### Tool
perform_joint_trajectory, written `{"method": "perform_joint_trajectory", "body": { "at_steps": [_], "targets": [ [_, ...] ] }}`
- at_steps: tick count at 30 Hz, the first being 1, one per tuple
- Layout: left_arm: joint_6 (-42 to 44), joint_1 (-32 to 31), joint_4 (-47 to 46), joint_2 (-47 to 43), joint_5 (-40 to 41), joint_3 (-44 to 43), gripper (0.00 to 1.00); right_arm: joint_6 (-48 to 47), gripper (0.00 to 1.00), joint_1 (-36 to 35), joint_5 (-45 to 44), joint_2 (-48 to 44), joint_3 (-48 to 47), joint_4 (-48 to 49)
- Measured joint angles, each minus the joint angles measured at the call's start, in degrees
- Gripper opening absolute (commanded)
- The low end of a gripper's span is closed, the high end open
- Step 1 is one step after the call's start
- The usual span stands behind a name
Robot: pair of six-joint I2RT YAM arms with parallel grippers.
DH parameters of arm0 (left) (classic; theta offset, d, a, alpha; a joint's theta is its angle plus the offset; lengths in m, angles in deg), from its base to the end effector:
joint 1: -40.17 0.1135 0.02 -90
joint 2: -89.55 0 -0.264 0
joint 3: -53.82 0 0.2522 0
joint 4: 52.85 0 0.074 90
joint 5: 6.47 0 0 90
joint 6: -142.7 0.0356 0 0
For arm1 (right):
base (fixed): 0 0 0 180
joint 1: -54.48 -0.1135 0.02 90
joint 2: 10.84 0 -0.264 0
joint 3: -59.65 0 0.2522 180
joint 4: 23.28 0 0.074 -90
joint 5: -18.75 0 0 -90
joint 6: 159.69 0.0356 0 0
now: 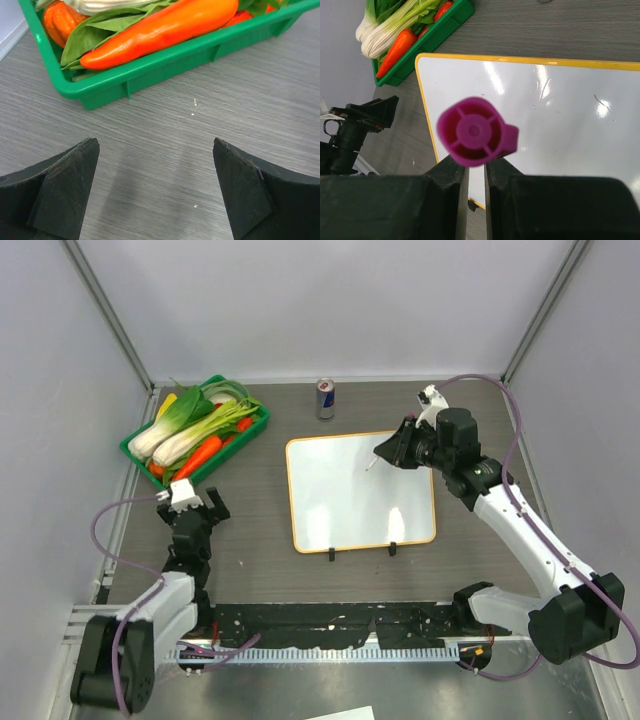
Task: Write a sentence on the whiteboard
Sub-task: Pick up the whiteboard from the center of the board.
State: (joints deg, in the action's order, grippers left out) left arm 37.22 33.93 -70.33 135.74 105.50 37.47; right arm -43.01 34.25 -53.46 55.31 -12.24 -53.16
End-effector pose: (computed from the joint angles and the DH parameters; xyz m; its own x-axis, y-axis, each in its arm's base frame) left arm 0.1610 -0.0042 0.1556 -0.1350 -0.2342 -0.9628 -0.3098 0.9329 -0.1835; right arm 0.2427 0.1010 0.3361 -0.6082 0.2315 -0.7593 -0.3557 0.7757 0.5214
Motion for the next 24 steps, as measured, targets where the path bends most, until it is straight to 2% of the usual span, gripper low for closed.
{"method": "perform_joint_trajectory", "body": {
  "at_steps": [7,13,15,24],
  "targets": [
    [7.3,0.0,-25.0,24.8,-1.5,-0.5,1.00,-0.6,0.01,0.2,-0.7,0.0,-0.2,-1.4],
    [9.6,0.0,-35.6,39.6,-4.7,-5.6,1.00,-0.7,0.02,0.3,-1.4,0.0,-0.2,-1.9],
    [9.9,0.0,-36.6,41.6,-5.0,-5.9,1.00,-0.9,0.02,0.5,-1.7,0.0,-0.2,-2.0],
    [11.5,0.2,-33.3,40.5,-8.8,-11.6,1.00,-0.9,0.01,0.9,-2.8,0.1,-0.2,-2.1]
  ]
}}
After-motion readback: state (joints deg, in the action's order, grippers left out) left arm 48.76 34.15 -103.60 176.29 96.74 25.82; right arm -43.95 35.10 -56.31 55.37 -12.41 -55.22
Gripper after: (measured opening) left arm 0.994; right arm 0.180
